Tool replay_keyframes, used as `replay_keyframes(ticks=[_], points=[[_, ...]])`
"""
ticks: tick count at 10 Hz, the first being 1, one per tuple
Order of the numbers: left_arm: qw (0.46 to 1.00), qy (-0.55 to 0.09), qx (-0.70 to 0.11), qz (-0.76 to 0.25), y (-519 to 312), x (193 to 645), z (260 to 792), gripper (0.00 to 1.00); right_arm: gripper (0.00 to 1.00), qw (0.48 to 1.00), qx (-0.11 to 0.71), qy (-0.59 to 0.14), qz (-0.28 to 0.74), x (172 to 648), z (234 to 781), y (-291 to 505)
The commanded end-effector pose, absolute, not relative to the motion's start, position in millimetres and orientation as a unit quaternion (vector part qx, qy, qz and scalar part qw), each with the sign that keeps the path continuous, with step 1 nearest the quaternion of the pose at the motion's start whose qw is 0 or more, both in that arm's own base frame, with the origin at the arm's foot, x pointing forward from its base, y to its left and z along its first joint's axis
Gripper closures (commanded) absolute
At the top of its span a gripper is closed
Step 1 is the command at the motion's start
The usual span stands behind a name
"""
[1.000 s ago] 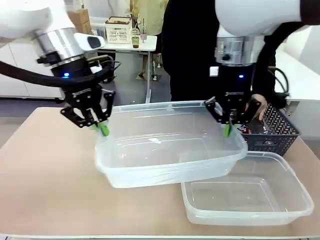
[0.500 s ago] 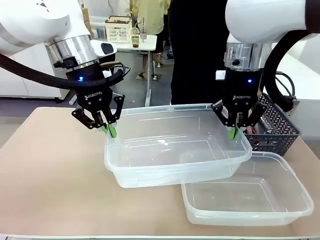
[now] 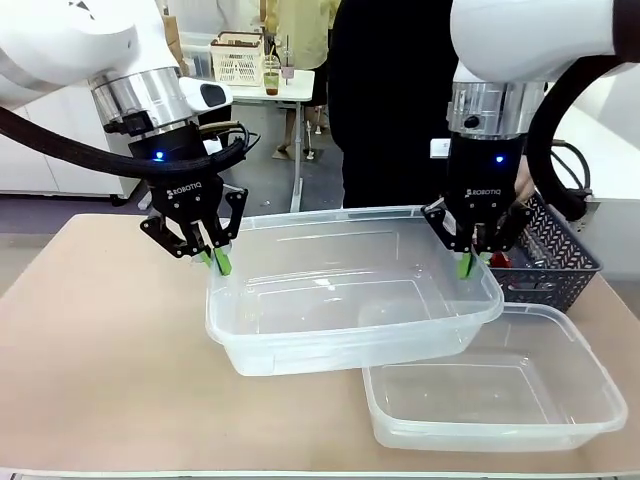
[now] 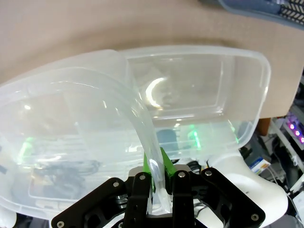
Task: Sort the waste into each basket.
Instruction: Offer the picked Organizing box to the human.
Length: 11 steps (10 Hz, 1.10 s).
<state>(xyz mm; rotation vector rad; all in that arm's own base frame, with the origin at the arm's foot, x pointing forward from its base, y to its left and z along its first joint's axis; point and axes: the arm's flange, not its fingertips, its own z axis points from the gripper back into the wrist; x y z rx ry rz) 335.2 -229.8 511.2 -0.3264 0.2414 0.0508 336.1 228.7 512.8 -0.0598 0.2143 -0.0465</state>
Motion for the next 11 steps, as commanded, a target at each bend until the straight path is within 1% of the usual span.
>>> replay_keyframes(ticks=[1, 11], points=[[0.977, 0.121, -0.176, 0.03, -228.1, 331.0, 518.4, 0.93, 0.95, 0.993, -0.035, 0.109, -0.029, 335.7, 513.7, 230.4], [0.977, 0.121, -0.176, 0.03, -228.1, 331.0, 518.4, 0.93, 0.95, 0.993, -0.035, 0.109, -0.029, 335.7, 513.7, 230.4]])
